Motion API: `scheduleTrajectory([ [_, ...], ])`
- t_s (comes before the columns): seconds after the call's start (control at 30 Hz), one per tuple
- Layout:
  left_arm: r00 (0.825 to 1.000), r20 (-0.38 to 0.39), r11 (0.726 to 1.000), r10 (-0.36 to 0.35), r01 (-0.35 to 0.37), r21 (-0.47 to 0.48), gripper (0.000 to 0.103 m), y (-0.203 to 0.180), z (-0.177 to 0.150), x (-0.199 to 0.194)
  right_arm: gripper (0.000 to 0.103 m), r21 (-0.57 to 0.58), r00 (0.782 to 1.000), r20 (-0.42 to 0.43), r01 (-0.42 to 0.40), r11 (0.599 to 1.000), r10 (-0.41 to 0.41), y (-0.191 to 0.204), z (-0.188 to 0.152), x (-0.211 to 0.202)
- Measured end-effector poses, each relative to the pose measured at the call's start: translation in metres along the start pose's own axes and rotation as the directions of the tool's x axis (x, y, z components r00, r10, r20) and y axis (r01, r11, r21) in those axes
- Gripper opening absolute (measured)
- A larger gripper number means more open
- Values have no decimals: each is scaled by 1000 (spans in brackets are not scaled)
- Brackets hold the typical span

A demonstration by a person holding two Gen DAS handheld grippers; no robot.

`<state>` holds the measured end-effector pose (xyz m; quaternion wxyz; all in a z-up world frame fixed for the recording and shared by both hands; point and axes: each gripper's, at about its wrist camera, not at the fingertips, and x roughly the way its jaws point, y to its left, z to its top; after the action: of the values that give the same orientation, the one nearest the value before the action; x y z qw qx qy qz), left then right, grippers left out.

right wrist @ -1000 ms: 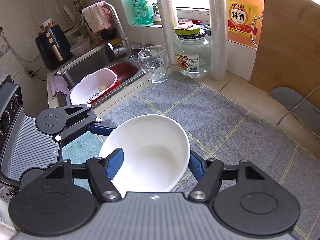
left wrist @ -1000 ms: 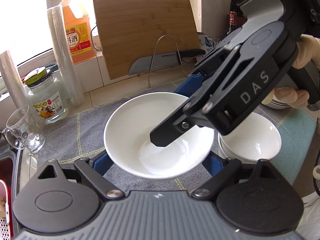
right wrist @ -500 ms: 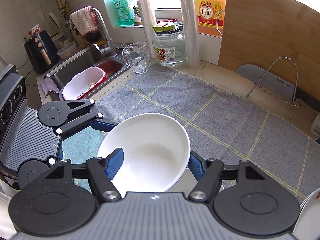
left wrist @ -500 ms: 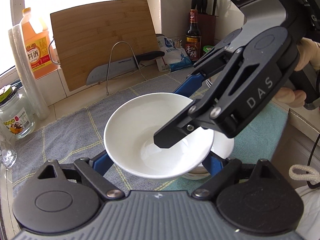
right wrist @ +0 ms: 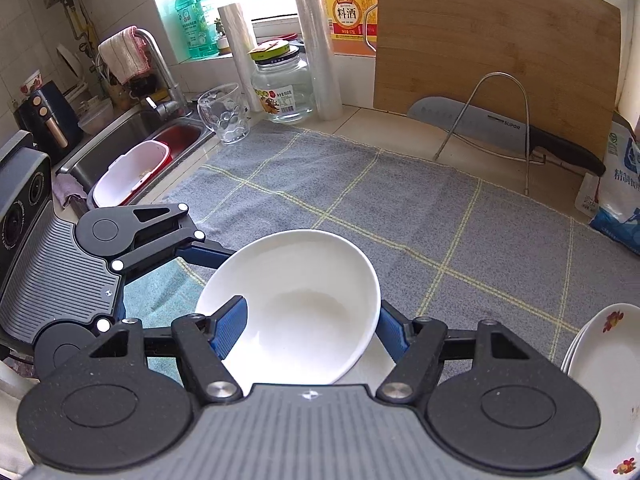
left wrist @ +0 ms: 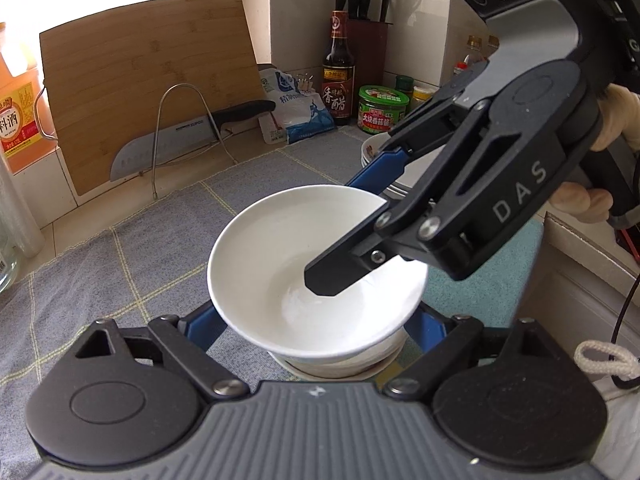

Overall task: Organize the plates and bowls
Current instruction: 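Lower the bowl onto the stacked bowls and open the right gripper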

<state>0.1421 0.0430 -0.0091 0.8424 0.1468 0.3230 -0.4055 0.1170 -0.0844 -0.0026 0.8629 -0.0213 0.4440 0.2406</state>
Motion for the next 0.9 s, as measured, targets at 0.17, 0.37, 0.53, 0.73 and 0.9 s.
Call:
scheduleTrajectory([
  [0.17,1000,-12,1000,-16,16,4,93,-2,0,9,75,18,1000,-11,6,1000,-6,-7,-5,2],
  [0.37,999,-34,1000,-19,19,1,93,-2,-2,14,75,31,1000,-25,0,1000,0,-13,-9,9],
  [0.53,999,-39,1000,-21,21,5,93,-2,-1,18,75,27,1000,-30,3,1000,-2,-14,-12,11],
  [0.73,999,-41,1000,-27,27,-1,94,-2,0,19,75,33,1000,-27,0,999,1,-18,-13,13],
  [0.9,998,-48,999,-39,39,-13,95,1,0,19,76,19,1000,-27,4,1000,-4,-15,-15,15],
])
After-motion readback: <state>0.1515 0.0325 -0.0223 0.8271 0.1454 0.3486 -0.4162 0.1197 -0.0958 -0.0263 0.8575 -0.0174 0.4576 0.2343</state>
